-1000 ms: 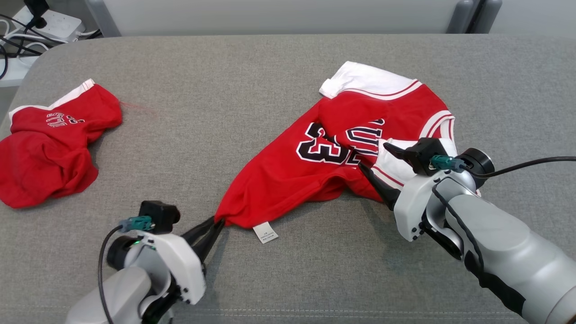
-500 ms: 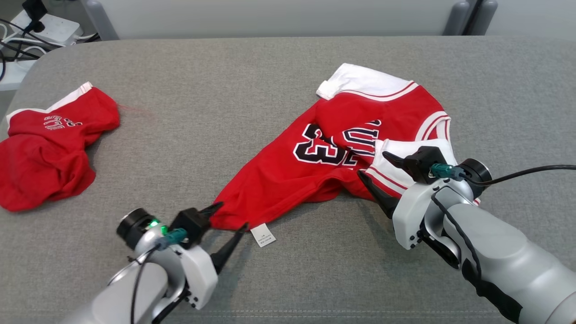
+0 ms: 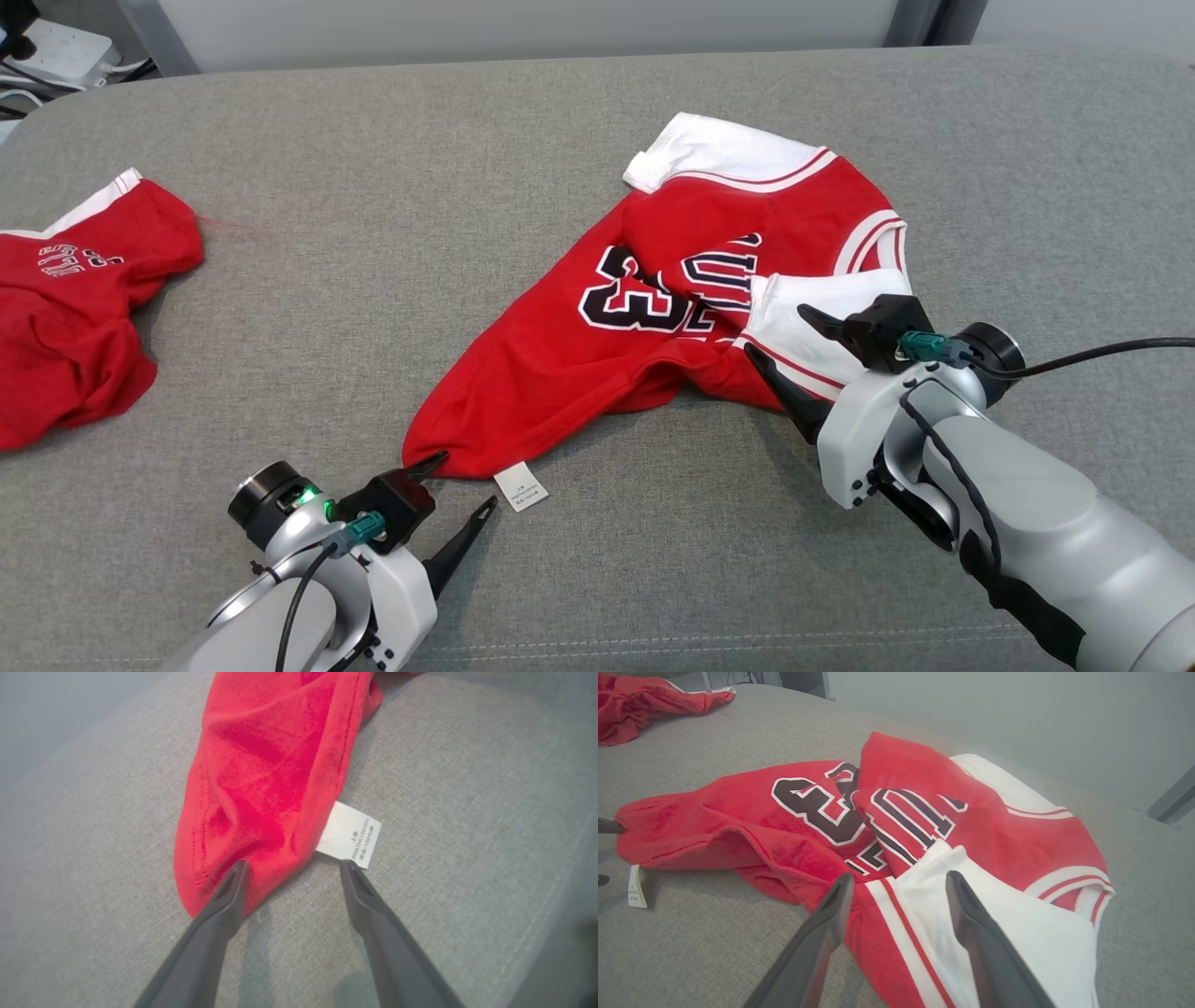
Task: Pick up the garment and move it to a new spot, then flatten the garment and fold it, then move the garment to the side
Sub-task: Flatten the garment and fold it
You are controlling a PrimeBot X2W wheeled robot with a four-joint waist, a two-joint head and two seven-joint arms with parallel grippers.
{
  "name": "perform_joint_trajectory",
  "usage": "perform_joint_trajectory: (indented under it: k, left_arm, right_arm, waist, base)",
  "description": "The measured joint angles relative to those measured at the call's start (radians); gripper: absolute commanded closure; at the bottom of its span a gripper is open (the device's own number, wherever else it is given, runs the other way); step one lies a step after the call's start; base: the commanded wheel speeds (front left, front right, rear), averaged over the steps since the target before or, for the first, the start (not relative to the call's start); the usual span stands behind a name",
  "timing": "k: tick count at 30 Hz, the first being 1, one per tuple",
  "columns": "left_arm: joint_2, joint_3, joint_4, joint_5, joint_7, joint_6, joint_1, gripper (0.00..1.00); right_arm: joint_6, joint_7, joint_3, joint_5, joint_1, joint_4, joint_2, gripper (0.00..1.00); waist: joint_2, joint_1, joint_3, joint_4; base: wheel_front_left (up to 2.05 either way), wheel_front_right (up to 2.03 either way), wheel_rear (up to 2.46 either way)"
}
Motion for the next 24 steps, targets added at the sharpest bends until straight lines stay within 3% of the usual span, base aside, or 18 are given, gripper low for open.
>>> perform_joint_trajectory:
  k: [20,21,22,24]
  left_arm:
    - [-0.035,0.043,0.131,0.063,-0.013,-0.044,-0.027,0.00]
    - [-0.037,0.046,0.135,0.064,-0.013,-0.044,-0.032,0.03]
    - [-0.041,0.047,0.142,0.065,-0.013,-0.044,-0.037,0.17]
    - [-0.047,0.053,0.152,0.065,-0.013,-0.044,-0.046,0.55]
  right_arm:
    - [0.000,0.000,-0.042,-0.036,0.000,-0.004,0.011,0.00]
    - [0.000,0.000,-0.045,-0.040,0.000,-0.004,0.011,0.00]
    - [0.000,0.000,-0.048,-0.040,0.000,-0.005,0.012,0.00]
    - [0.000,0.000,-0.053,-0.042,0.000,-0.007,0.013,0.00]
  waist:
    - [0.0000,0.0000,0.032,-0.007]
    - [0.0000,0.0000,0.033,-0.008]
    - [0.0000,0.0000,0.034,-0.010]
    - [0.0000,0.0000,0.037,-0.013]
  base:
    - [0.00,0.00,0.00]
    - [0.00,0.00,0.00]
    - [0.00,0.00,0.00]
    - [0.00,0.00,0.00]
